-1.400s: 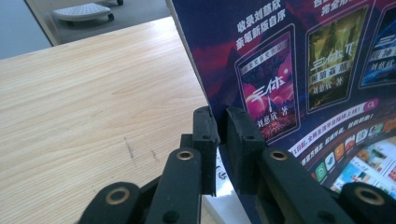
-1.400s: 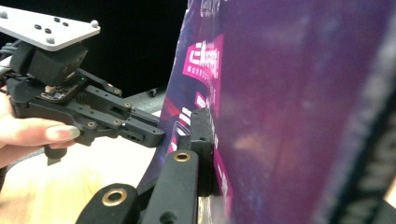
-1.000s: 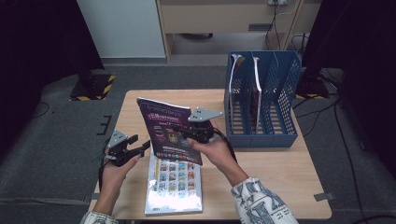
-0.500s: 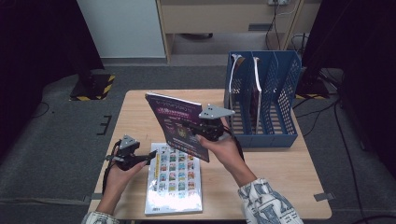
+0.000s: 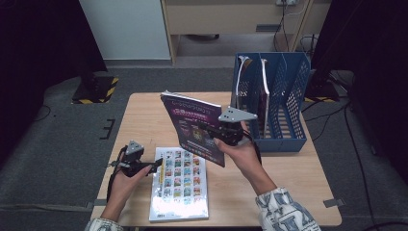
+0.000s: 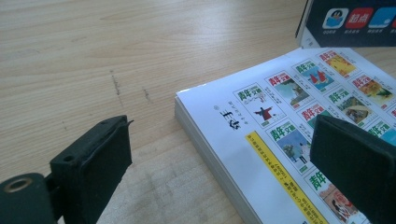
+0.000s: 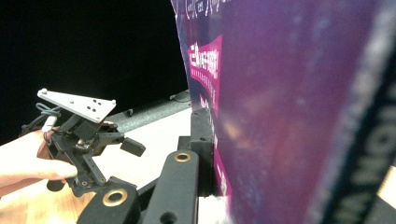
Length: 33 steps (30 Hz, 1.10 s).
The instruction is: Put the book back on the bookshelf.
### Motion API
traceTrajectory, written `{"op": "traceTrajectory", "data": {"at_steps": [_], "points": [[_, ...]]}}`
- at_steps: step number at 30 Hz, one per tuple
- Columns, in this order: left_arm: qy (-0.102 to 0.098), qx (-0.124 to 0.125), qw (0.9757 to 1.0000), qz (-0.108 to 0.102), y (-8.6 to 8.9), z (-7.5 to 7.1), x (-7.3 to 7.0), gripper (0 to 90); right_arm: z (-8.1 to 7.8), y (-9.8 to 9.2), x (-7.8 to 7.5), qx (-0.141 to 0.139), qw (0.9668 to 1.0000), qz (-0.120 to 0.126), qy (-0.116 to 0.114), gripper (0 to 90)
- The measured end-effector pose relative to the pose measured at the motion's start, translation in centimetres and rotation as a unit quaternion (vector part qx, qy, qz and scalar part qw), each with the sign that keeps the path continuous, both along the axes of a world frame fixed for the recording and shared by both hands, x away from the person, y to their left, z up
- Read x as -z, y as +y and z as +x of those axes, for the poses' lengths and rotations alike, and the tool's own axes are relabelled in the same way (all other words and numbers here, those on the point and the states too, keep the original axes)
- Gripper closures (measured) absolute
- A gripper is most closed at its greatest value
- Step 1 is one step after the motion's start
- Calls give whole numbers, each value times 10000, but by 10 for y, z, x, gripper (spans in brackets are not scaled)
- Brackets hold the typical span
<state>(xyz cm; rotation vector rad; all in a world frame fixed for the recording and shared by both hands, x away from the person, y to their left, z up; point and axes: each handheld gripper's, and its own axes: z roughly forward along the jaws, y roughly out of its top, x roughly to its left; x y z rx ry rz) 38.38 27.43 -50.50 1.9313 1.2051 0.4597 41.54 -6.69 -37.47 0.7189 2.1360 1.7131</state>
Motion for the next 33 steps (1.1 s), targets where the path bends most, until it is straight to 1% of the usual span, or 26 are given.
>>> {"op": "traceTrajectory", "data": {"at_steps": [2, 5, 7, 9, 11, 12, 14, 20, 21, 25, 29, 33], "points": [[-12, 19, 10000, 14, 0, 0, 0, 53, 0, -2, 0, 15, 10000, 6, 0, 843], [-17, 34, 10000, 26, -1, 0, 0, 55, -1, -12, 2, 91, 9999, 47, 14, 843], [-12, 36, 10000, 31, -1, -1, 0, 56, -2, -14, 3, 114, 9999, 34, 2, 843], [1, 36, 10000, 61, -1, -1, 1, 58, -4, -21, 4, 189, 9998, -11, -36, 843], [26, 48, 9999, 86, -1, 0, 1, 59, -4, -23, 4, 219, 9998, 1, -19, 843], [28, 43, 9999, 87, -1, 0, 2, 59, -6, -28, 3, 238, 9997, 50, 15, 843], [32, 58, 9999, 109, -1, 0, 2, 60, -7, -33, 1, 239, 9996, 111, 28, 844], [48, 80, 9999, 121, -2, 0, 3, 62, -9, -43, -1, 260, 9996, 129, 46, 843], [43, 87, 9999, 121, -2, 0, 2, 62, -9, -47, 0, 254, 9996, 118, 50, 843], [67, 70, 9999, 117, -2, 0, 3, 62, -11, -53, 0, 299, 9995, 90, 76, 843], [57, 91, 9998, 143, -3, -1, 2, 63, -12, -62, 0, 346, 9992, 149, 111, 843], [68, 107, 9998, 172, -3, 0, 3, 64, -14, -68, 1, 313, 9993, 139, 123, 843]]}}
